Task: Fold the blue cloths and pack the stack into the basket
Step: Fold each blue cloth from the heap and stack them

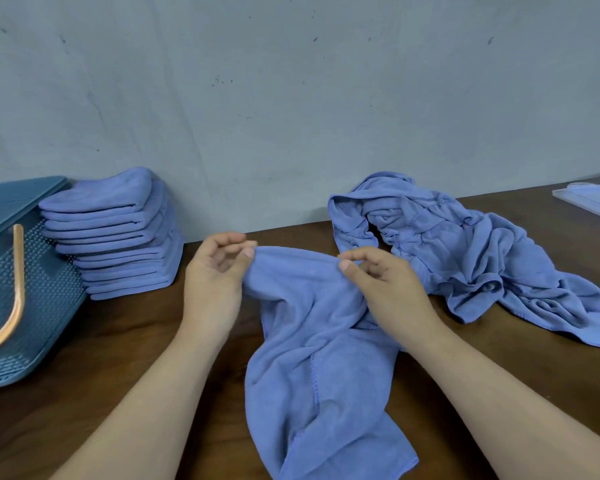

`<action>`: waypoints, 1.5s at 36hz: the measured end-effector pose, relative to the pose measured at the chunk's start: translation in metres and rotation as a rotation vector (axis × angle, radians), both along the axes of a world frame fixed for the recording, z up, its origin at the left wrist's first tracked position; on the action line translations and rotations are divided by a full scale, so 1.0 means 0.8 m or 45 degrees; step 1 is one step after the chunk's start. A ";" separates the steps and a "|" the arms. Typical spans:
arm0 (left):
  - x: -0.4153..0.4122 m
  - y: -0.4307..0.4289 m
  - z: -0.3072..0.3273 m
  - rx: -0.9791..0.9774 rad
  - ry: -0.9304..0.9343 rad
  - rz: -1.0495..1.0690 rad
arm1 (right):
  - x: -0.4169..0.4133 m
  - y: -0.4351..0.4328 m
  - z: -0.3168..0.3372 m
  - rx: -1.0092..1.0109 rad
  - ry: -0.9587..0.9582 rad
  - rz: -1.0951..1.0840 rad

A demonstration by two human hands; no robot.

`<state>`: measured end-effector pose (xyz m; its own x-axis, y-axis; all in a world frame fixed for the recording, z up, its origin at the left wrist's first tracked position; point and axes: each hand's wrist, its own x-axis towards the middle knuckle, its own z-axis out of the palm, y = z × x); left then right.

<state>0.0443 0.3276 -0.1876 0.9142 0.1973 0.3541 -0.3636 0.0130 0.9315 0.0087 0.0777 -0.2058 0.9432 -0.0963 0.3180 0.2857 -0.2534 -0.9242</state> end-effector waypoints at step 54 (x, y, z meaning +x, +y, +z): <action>0.008 0.067 0.028 1.855 0.795 -0.164 | -0.013 0.000 0.002 -1.139 0.206 -0.073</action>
